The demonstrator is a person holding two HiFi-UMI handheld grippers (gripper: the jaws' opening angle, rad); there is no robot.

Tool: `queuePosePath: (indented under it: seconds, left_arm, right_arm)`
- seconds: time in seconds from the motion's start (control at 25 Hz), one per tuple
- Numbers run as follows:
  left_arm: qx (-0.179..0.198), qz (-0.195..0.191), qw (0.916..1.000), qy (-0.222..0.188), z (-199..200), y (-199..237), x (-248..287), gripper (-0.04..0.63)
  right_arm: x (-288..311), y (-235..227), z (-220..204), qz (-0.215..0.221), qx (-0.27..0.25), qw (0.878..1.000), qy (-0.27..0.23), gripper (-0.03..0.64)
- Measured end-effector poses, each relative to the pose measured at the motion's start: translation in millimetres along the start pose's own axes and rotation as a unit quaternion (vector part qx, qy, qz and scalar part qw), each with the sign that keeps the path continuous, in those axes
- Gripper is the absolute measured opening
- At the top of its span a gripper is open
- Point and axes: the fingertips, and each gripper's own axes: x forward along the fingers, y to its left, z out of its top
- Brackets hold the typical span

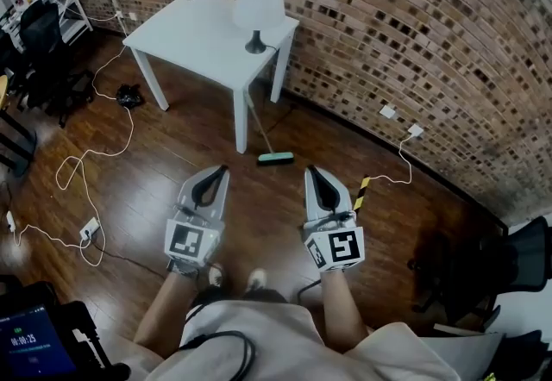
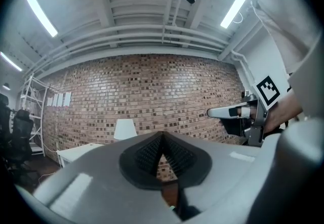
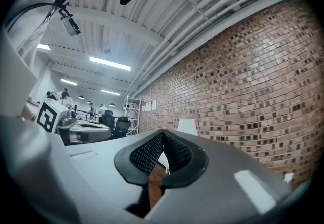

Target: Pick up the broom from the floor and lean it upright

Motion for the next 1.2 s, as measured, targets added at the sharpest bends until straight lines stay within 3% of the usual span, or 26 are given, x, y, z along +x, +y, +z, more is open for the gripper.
queuePosePath:
  seconds: [0.6, 0.92, 1.2]
  left_arm:
    - [0.003, -0.008, 0.9998, -0.019, 8, 37, -22, -0.002]
    - [0.013, -0.013, 0.9996, -0.021, 4, 39, -28, 0.000]
    - [-0.008, -0.012, 0.9998, -0.014, 6, 37, -34, -0.002]
  right_arm:
    - [10, 33, 14, -0.046, -0.013, 0.999, -0.011, 0.012]
    - [9, 43, 13, -0.048, -0.023, 0.999, -0.002, 0.012]
    - [7, 50, 11, -0.044, -0.029, 0.999, 0.004, 0.012]
